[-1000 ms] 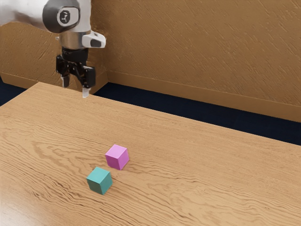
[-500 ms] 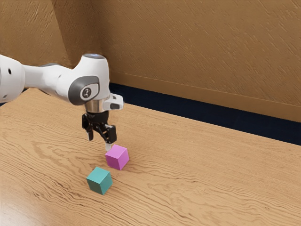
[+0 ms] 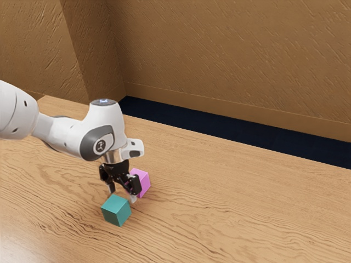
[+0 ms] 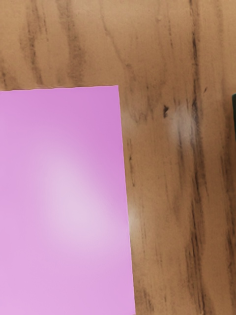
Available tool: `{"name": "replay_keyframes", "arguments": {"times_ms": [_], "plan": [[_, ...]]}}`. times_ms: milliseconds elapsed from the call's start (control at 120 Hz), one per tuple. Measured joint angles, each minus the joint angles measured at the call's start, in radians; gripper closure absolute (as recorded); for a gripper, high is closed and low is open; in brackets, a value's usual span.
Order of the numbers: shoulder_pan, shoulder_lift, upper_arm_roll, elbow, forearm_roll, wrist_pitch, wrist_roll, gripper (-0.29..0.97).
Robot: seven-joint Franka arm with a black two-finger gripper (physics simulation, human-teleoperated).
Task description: Pick up the blue block with one arm, and put the blue block on the pink block with one arm
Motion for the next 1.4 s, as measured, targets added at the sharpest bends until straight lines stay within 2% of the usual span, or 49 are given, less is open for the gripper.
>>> {"name": "replay_keyframes", "arguments": {"times_ms": [175,450,725,1042,1142,1400], "plan": [[-0.015,-0.006,0.000,-0.016,-0.005,0.036,-0.003,0.00],[-0.015,-0.098,0.000,-0.166,-0.008,0.076,-0.005,0.00],[-0.017,-0.075,0.000,-0.173,-0.005,0.109,-0.007,0.00],[-0.015,-0.097,0.000,-0.178,-0.002,0.119,-0.007,0.01],[-0.015,-0.097,0.000,-0.181,-0.003,0.120,-0.007,0.05],[-0.014,-0.095,0.000,-0.181,-0.005,0.121,-0.009,0.28]]}}
